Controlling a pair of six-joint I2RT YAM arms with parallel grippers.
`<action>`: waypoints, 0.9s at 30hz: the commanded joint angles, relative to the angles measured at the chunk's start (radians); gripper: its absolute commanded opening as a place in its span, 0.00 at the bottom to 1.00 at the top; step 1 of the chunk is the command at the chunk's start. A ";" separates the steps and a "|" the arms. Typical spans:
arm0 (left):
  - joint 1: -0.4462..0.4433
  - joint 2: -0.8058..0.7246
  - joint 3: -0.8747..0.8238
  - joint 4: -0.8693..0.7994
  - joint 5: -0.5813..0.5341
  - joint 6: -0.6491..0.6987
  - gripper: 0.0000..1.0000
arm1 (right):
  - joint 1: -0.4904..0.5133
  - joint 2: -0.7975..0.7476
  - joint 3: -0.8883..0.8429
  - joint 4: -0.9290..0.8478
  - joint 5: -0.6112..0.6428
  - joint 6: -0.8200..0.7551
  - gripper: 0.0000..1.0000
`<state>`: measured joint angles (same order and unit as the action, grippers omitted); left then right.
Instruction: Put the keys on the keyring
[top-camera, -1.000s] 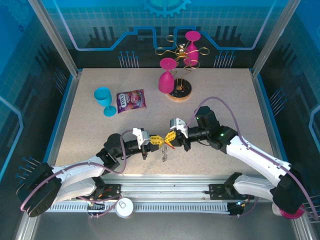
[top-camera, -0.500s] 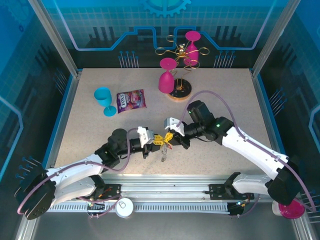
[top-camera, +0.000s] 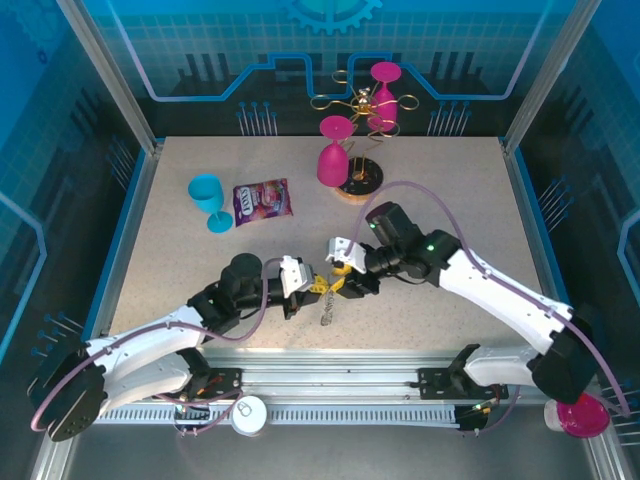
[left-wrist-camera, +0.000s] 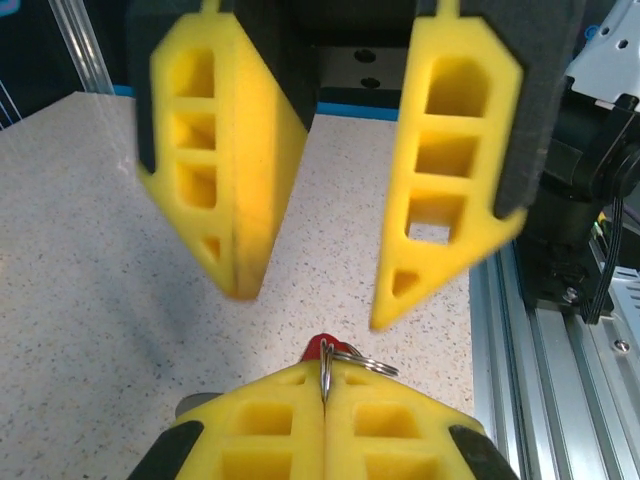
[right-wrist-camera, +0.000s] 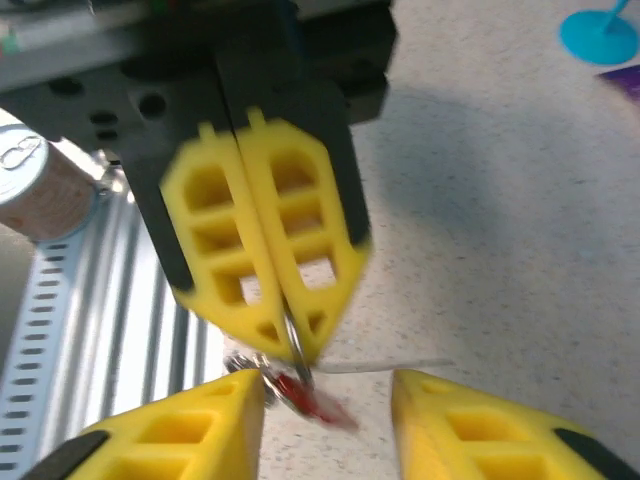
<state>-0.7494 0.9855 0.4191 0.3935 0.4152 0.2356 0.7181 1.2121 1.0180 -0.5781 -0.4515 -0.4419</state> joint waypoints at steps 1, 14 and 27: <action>-0.003 -0.029 -0.023 0.073 -0.022 -0.012 0.00 | -0.018 -0.124 -0.096 0.126 0.017 0.058 0.45; -0.002 -0.031 -0.068 0.225 0.015 -0.078 0.00 | 0.029 -0.109 -0.182 0.249 -0.045 0.077 0.46; -0.001 -0.050 -0.098 0.296 -0.003 -0.092 0.00 | 0.022 -0.095 -0.150 0.205 -0.063 0.066 0.00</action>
<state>-0.7490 0.9642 0.3370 0.6147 0.4118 0.1558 0.7403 1.1362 0.8379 -0.3420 -0.5049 -0.3592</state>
